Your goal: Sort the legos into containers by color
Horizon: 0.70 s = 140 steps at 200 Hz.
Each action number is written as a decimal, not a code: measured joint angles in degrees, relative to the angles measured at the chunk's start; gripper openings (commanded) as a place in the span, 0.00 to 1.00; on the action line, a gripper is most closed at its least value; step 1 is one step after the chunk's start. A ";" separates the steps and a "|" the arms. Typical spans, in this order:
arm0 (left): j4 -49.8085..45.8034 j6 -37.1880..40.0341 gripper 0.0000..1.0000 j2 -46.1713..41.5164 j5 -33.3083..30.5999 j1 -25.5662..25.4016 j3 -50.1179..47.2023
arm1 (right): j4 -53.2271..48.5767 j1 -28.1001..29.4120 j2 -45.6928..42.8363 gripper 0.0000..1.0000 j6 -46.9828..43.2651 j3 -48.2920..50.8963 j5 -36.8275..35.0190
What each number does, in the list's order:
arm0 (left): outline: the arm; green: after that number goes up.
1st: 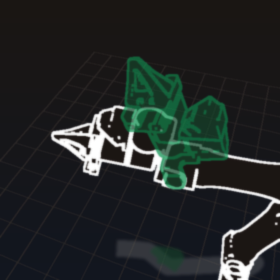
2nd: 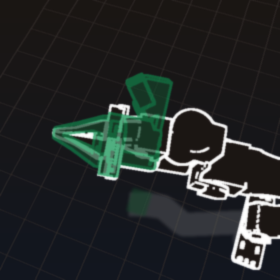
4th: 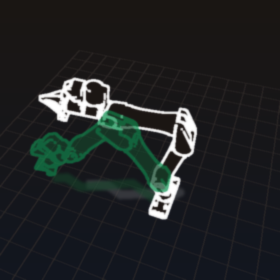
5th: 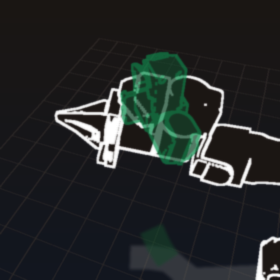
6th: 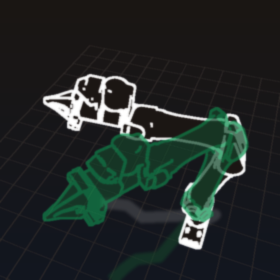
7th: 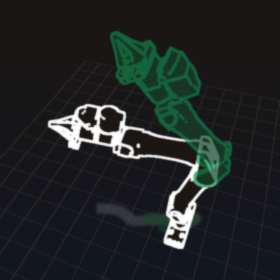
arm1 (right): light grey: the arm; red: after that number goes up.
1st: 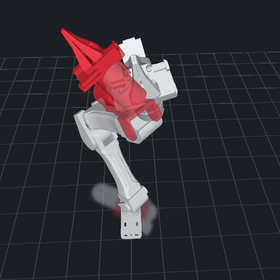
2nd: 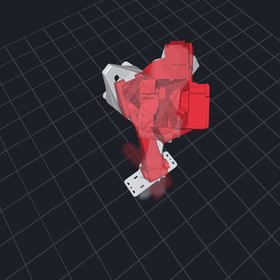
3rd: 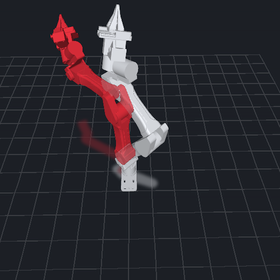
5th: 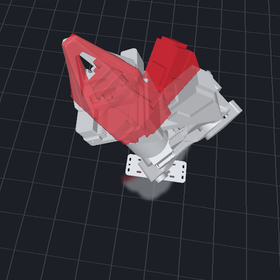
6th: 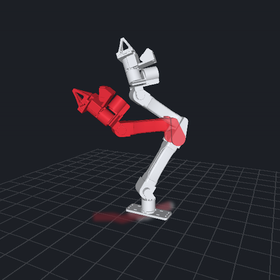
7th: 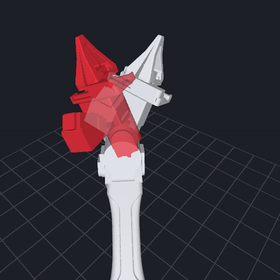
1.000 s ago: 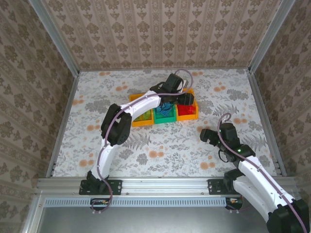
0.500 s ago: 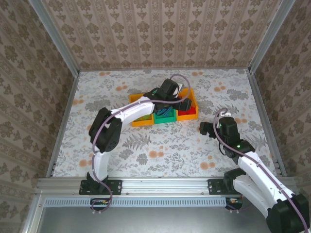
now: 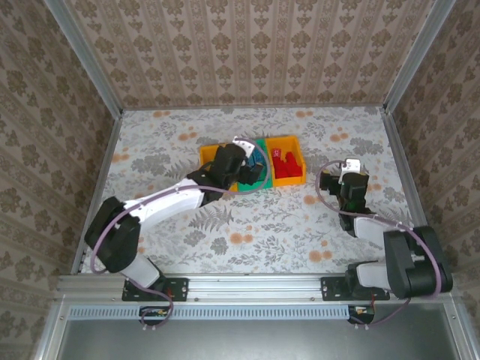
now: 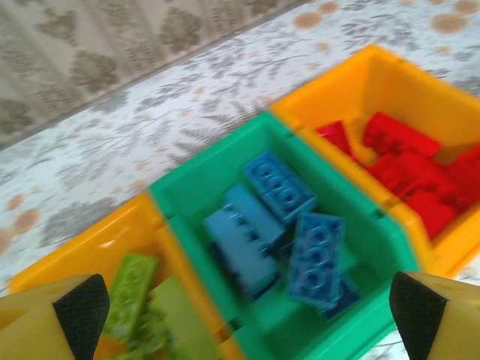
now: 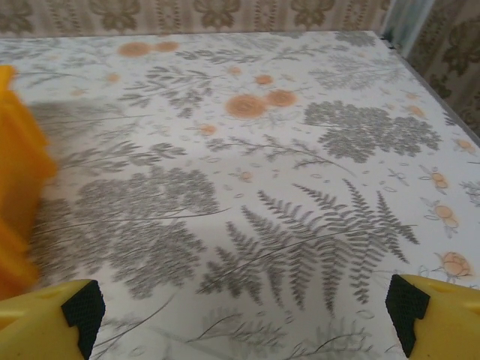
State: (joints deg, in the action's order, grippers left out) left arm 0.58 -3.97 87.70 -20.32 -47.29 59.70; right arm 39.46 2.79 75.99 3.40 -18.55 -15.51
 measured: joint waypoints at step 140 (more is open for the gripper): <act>15.17 5.35 1.00 -19.71 -6.64 34.34 -32.96 | 10.08 -0.59 11.41 1.00 -1.99 -3.39 8.57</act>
State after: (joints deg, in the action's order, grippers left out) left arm 15.75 1.39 67.99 -26.96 -12.95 26.74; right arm 49.54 2.20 87.39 1.41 -21.93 -6.94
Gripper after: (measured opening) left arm 0.999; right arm 0.995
